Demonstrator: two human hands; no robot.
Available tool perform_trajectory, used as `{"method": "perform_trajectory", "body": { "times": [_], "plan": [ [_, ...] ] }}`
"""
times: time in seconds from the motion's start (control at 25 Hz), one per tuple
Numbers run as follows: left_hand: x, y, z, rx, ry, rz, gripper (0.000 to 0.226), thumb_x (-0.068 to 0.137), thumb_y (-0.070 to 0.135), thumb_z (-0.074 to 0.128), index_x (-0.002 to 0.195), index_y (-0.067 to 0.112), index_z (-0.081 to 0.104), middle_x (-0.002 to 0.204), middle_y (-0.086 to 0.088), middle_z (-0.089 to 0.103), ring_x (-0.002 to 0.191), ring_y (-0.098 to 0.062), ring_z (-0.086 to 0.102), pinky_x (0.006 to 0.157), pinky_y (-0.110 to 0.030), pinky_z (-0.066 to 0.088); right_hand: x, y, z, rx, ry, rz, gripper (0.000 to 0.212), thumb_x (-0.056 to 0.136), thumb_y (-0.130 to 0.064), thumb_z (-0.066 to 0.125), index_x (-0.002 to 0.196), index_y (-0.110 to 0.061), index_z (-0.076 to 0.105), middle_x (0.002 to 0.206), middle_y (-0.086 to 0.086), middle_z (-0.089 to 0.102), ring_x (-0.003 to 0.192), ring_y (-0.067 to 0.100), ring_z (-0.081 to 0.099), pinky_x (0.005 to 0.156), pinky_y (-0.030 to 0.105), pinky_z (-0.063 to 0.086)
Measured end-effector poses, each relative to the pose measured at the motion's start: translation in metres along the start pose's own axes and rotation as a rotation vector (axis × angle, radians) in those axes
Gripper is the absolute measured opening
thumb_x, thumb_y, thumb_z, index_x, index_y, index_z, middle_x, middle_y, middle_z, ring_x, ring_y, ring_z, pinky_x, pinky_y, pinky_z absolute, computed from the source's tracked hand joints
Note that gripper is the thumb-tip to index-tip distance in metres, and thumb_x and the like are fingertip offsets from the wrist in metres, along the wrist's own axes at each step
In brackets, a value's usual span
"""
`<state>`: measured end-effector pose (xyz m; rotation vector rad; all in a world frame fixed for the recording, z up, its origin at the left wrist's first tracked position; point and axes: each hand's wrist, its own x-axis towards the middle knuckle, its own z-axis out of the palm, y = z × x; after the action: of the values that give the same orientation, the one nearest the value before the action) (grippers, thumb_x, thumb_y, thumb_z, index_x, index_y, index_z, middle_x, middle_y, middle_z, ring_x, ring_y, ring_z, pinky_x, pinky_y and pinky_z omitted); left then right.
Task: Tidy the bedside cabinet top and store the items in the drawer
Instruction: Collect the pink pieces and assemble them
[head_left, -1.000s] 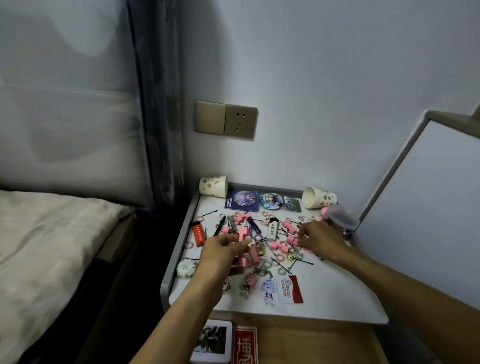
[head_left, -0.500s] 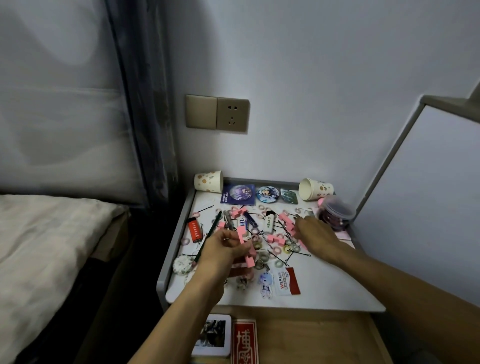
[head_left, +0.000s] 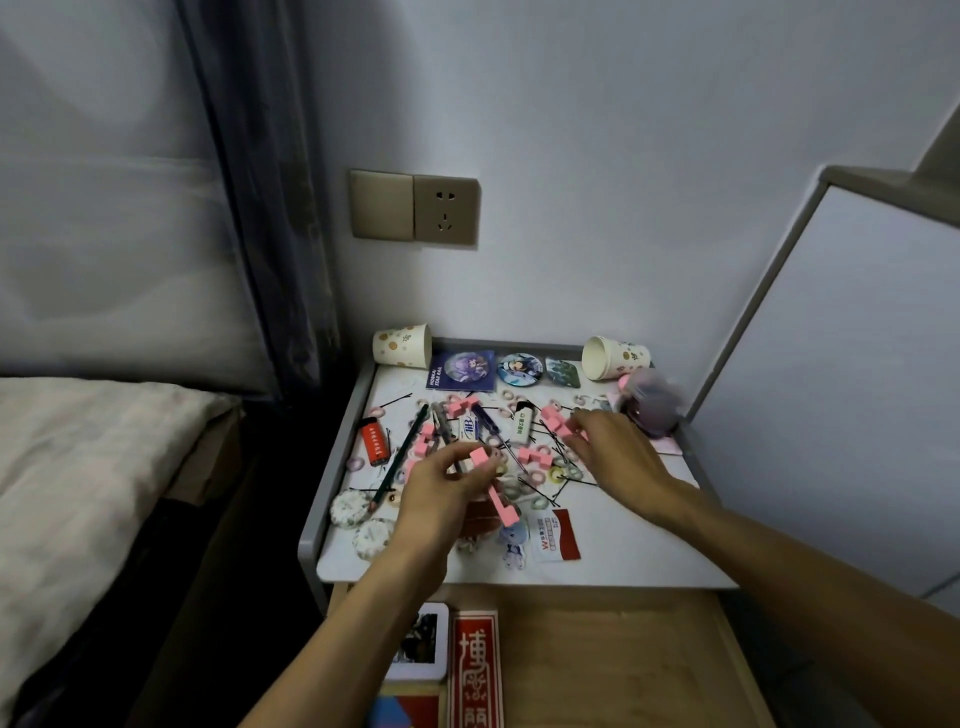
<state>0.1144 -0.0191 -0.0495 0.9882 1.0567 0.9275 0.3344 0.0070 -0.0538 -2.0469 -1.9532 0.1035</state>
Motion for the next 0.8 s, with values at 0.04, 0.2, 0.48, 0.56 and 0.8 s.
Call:
{"method": "perform_trajectory", "body": {
  "times": [0.04,0.2,0.48,0.56,0.8],
  "plan": [
    [-0.004,-0.001,0.002,0.024,-0.001,0.012,0.021,0.093,0.019,0.064,0.113,0.017,0.067,0.088,-0.011,0.076,0.068,-0.022,0.071,0.059,-0.032,0.056,-0.013,-0.010,-0.006,0.136,0.014,0.021,0.018,0.097,-0.028,0.057,0.108,-0.017,0.065,0.099,-0.001,0.069,0.081,0.009,0.064,0.069,0.027,0.050],
    [-0.024,-0.002,0.000,0.167,-0.065,0.045,0.019,0.093,0.024,0.064,0.103,0.010,0.070,0.085,-0.007,0.076,0.069,-0.017,0.069,0.058,-0.024,0.053,-0.080,-0.045,-0.022,0.470,-0.076,0.031,0.008,0.096,-0.032,0.056,0.090,-0.027,0.059,0.082,-0.017,0.065,0.070,-0.015,0.057,0.057,0.009,0.040],
    [-0.059,-0.017,-0.008,0.164,-0.152,0.074,0.012,0.091,0.015,0.066,0.098,0.006,0.070,0.088,-0.010,0.076,0.080,-0.025,0.074,0.069,-0.024,0.058,-0.130,-0.066,-0.021,0.579,-0.039,0.057,0.010,0.088,-0.034,0.067,0.097,-0.036,0.070,0.087,-0.015,0.071,0.078,0.000,0.067,0.065,0.022,0.057],
    [-0.062,-0.023,-0.008,0.109,-0.162,0.081,0.013,0.089,0.013,0.066,0.100,0.010,0.072,0.089,-0.011,0.076,0.081,-0.025,0.074,0.069,-0.023,0.057,-0.133,-0.069,-0.013,0.508,0.040,0.019,0.023,0.087,-0.038,0.068,0.110,-0.035,0.072,0.089,-0.016,0.072,0.075,-0.006,0.063,0.063,0.011,0.051],
    [-0.054,-0.035,-0.008,0.072,-0.147,0.095,0.015,0.090,0.015,0.064,0.099,0.010,0.076,0.092,-0.012,0.075,0.084,-0.027,0.074,0.070,-0.025,0.058,-0.127,-0.061,0.008,0.737,-0.130,0.022,0.022,0.091,-0.040,0.062,0.111,-0.040,0.070,0.083,-0.022,0.072,0.078,-0.008,0.065,0.061,0.009,0.050]
  ]
}}
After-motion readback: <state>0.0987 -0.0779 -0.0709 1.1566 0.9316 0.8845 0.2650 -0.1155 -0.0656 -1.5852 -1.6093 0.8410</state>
